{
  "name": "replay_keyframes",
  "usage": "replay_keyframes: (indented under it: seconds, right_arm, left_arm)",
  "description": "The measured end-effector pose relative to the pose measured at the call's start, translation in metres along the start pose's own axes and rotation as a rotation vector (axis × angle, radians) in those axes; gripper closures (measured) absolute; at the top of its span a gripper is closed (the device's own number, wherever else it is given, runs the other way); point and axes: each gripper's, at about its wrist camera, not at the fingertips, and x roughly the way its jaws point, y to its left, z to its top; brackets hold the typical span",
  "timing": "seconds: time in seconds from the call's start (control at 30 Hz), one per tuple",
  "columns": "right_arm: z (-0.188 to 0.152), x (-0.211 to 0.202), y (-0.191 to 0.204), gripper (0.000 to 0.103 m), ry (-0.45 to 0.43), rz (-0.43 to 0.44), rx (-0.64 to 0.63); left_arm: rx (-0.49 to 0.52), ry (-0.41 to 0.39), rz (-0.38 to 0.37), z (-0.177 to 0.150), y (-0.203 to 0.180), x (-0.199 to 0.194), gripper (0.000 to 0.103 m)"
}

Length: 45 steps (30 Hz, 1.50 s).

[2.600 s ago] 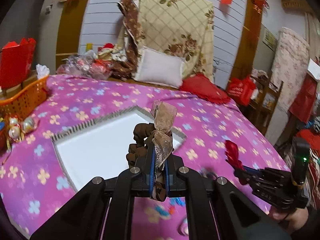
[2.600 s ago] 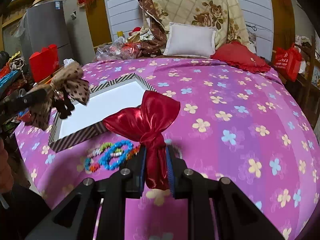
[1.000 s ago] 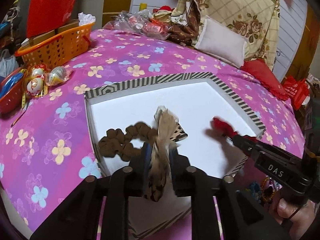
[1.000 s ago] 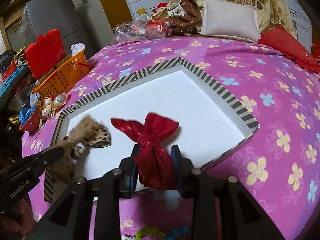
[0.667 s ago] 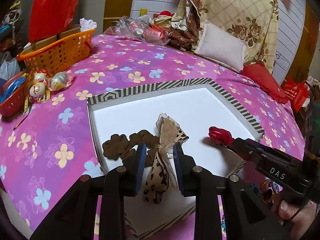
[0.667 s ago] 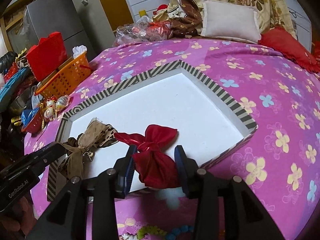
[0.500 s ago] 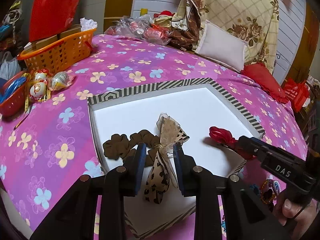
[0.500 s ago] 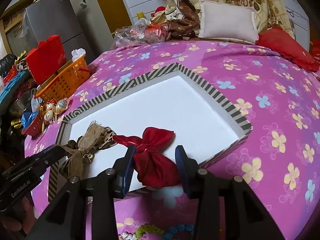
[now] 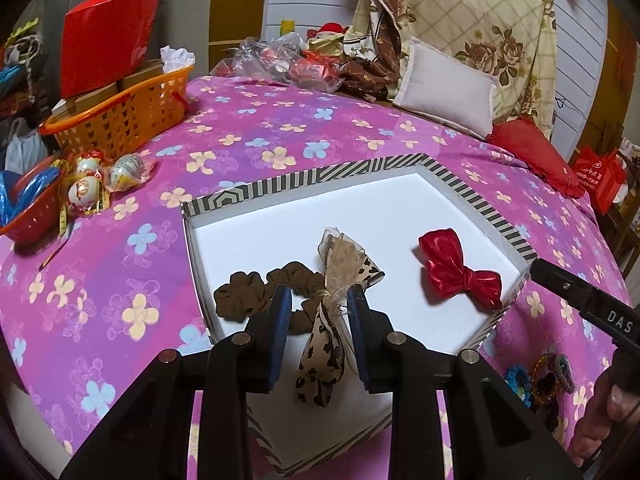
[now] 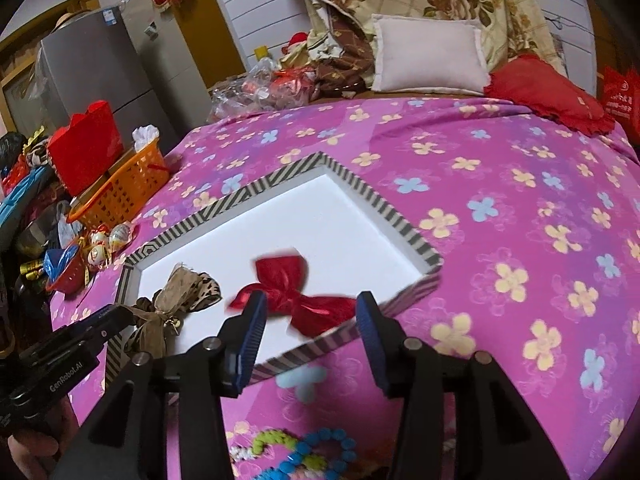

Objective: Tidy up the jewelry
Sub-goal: 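Open both tools to release scrunchie and red bow in the tray, then grasp the hair tie with white mouse charm with the left tool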

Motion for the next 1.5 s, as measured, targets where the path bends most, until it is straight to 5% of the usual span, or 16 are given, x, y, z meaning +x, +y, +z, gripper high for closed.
replay_keyframes:
  seconds: [0.4, 0.63, 0.93, 1.03, 1.5]
  right_arm:
    - [-0.011, -0.027, -0.033, 0.055, 0.009, -0.065, 0.027]
    - [-0.031, -0.052, -0.065, 0.054, 0.031, -0.125, 0.020]
    - [-0.076, -0.085, -0.092, 0.053, 0.078, -0.151, 0.030]
    - [-0.090, -0.089, -0.086, 0.049, 0.100, -0.133, -0.011]
    - [-0.128, -0.099, -0.069, 0.049, 0.162, -0.122, -0.104]
  left_arm:
    - [-0.028, -0.005, -0.023, 0.002, 0.004, -0.003, 0.086]
    - [0.016, -0.043, -0.118, 0.002, -0.012, -0.015, 0.082]
    - [0.236, -0.075, -0.334, -0.017, -0.065, -0.039, 0.075]
    - [0.305, -0.026, -0.426, -0.026, -0.076, -0.040, 0.075]
    - [0.629, 0.153, -0.635, -0.115, -0.105, -0.067, 0.075]
